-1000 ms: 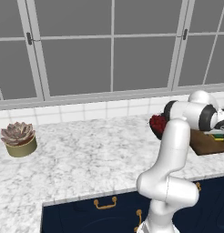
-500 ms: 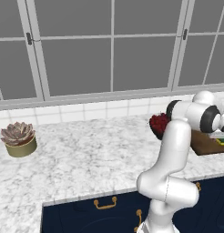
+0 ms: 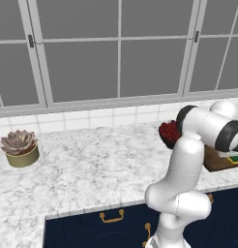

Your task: Pick up the sponge from the counter and clean the cutting board by briefly scrubbing or pressing down on the cutting board. Once finished, release the sponge.

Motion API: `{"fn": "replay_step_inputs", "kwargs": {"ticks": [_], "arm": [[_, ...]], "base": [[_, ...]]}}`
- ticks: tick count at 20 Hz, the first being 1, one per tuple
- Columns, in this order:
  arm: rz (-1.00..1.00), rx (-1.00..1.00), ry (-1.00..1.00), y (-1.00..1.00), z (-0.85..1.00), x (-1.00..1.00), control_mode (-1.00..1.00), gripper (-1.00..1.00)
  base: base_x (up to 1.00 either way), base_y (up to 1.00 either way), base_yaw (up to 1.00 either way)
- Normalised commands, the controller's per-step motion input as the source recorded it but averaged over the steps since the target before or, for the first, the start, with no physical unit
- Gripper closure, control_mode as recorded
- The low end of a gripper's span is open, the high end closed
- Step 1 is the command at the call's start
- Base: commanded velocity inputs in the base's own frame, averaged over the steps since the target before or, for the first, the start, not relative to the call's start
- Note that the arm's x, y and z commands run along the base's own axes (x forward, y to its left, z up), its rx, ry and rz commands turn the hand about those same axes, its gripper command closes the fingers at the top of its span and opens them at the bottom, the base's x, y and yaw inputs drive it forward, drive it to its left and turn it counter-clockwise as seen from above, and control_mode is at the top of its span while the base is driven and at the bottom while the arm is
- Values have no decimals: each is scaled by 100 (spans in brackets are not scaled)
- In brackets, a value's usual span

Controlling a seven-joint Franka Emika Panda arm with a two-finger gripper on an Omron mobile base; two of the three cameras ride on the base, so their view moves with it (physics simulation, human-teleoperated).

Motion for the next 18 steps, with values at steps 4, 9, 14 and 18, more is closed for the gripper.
{"fn": "replay_step_inputs", "kwargs": {"ticks": [4, 9, 14, 18], "arm": [[0, -2, -20, 31, 84, 0, -100, 100], [0, 0, -17, 60, 72, -42, -100, 100], [4, -5, -3, 99, 31, -54, -100, 100], [6, -10, 16, 100, 53, 0, -100, 100]], "base": [[0, 0, 0], [0, 0, 0], [0, 0, 0], [0, 0, 0]]}}
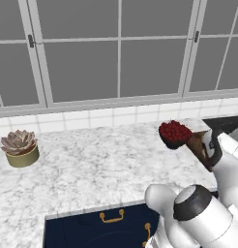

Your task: Pick up the sponge from the counter and clean the cutting board by briefly scrubbing or pressing down on the cutting board. Once finished, release the sponge.

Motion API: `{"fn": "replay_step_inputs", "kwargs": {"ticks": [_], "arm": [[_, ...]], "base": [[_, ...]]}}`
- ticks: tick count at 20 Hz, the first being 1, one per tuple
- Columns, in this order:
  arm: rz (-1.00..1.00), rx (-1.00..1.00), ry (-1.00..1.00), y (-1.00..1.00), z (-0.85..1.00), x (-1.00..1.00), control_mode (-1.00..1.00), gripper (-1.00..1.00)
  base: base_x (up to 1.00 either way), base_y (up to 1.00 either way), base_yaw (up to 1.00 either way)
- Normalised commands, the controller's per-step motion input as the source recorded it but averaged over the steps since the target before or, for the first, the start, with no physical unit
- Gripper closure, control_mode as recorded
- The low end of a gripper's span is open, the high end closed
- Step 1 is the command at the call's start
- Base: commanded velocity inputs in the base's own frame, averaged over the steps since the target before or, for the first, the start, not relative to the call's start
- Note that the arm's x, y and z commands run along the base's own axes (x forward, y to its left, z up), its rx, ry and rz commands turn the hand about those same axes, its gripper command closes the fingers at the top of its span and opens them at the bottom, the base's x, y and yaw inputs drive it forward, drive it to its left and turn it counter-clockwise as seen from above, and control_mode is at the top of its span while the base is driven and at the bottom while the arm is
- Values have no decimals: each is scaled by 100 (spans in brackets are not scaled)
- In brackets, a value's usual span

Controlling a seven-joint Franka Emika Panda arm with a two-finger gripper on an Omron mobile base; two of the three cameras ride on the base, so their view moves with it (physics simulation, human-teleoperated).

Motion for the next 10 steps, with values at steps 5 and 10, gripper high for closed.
{"fn": "replay_step_inputs", "kwargs": {"ticks": [5, 10], "arm": [[5, -13, 29, 100, 34, 0, -100, 100], [4, -6, 24, 100, 5, 0, -100, 100]], "base": [[0, 0, 0], [0, 0, 0]]}}
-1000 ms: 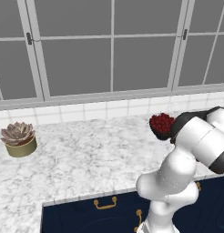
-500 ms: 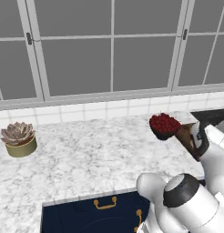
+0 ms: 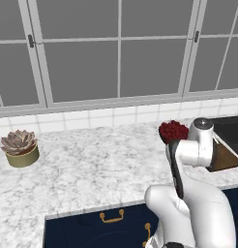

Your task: Pick up the sponge from the counter and clean the cutting board by briefly scrubbing or pressing down on the cutting board. Once finished, release the sponge.

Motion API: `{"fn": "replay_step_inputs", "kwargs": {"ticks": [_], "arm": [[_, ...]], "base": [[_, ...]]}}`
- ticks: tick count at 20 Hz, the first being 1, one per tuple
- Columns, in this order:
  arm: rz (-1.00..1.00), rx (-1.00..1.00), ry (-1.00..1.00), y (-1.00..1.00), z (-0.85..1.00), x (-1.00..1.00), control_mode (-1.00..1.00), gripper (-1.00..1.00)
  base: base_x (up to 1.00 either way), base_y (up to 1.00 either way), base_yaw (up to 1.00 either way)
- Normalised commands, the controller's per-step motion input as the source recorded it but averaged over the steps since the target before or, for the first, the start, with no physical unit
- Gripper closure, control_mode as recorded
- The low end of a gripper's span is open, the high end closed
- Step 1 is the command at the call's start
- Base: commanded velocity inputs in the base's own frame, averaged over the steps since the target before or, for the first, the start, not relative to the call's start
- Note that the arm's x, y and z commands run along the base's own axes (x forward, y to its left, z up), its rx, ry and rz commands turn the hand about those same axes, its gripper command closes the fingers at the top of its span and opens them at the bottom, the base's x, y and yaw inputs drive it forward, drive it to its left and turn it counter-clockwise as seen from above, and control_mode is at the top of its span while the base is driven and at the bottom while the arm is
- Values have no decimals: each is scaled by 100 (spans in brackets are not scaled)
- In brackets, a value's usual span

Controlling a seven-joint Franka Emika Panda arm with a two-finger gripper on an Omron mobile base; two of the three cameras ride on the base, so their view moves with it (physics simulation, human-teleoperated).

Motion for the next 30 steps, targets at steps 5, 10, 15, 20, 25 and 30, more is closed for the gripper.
{"fn": "replay_step_inputs", "kwargs": {"ticks": [5, 10, 15, 20, 25, 30], "arm": [[9, 0, 13, 67, 0, 20, -100, 100], [12, 0, 7, 21, 10, 29, -100, 100], [14, 5, 12, 42, -24, 12, -100, 100], [18, 3, 3, 26, -45, 34, -100, 100], [19, 11, 4, 0, -54, 40, -100, 100], [16, 5, 6, 2, -46, 22, -100, 100]], "base": [[0, 0, 0], [0, 0, 0], [0, 0, 0], [0, 0, 0], [0, 0, 0], [0, 0, 0]]}}
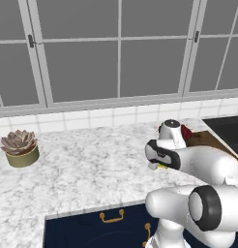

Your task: Pick up the sponge from the counter and clean the cutting board by briefly scrubbing or pressing down on the cutting board. Once finished, release the sponge.

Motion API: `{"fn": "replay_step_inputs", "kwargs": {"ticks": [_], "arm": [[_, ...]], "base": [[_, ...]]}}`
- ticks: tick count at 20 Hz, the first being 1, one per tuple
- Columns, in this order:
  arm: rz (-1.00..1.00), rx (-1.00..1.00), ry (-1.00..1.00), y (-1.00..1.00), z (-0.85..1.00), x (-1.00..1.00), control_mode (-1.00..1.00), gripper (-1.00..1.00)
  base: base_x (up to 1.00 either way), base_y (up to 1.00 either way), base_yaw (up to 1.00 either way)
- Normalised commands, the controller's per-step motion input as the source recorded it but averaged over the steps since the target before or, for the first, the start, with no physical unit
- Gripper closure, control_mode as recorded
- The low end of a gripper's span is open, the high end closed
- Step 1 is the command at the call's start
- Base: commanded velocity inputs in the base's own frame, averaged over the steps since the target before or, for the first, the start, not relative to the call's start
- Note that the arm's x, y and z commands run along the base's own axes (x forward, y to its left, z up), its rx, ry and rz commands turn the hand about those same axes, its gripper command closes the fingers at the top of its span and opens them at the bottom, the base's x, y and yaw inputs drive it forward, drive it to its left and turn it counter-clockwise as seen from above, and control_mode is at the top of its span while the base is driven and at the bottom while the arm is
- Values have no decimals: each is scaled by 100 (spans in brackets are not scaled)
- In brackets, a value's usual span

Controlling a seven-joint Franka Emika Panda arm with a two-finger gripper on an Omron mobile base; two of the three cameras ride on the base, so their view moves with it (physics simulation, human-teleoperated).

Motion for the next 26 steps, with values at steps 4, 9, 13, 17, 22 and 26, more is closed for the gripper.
{"fn": "replay_step_inputs", "kwargs": {"ticks": [4, 9, 13, 17, 22, 26], "arm": [[12, 0, 4, 15, -26, 13, -100, -100], [8, 0, 1, 9, -5, 2, -100, -100], [6, 0, 0, 0, 0, 0, -100, -100], [5, 0, 0, 0, 14, 0, -100, -100], [0, 0, -10, 0, 72, -64, -100, -100], [-4, 0, -27, 0, 5, -100, -100, -100]], "base": [[0, 0, 0], [0, 0, 0], [0, 0, 0], [0, 0, 0], [0, 0, 0], [0, 0, 0]]}}
